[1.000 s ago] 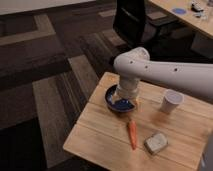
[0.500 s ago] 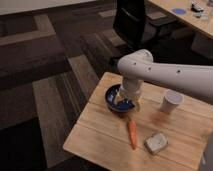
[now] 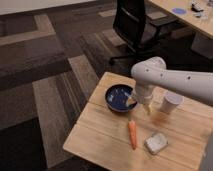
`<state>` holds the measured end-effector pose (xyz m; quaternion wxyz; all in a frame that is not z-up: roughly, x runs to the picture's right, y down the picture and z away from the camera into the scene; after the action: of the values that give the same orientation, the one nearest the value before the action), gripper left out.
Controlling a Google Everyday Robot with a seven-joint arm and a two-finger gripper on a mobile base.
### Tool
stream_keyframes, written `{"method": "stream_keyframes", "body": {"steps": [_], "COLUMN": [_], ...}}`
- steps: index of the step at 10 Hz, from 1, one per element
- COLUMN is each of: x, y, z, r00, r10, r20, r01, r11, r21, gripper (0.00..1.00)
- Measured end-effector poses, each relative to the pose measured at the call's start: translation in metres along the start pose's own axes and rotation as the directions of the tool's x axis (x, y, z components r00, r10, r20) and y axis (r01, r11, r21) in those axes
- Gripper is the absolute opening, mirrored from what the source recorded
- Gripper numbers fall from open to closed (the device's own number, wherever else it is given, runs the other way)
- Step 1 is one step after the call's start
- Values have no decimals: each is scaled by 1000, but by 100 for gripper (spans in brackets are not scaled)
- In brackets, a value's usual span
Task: Push the ceramic bowl across the table
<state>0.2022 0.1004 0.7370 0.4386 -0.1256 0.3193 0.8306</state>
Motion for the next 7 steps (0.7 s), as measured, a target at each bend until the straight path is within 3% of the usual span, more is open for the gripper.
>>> {"method": "stream_keyframes", "body": {"steps": [3,7], "x": [-16,-22], "y": [-24,-19], "z": [15,34], "r00": [992,987], "r10": [126,160], "r20": [23,27], "r01": [-127,-162], "r11": [989,981], "r21": [72,111], "gripper": [65,65]}}
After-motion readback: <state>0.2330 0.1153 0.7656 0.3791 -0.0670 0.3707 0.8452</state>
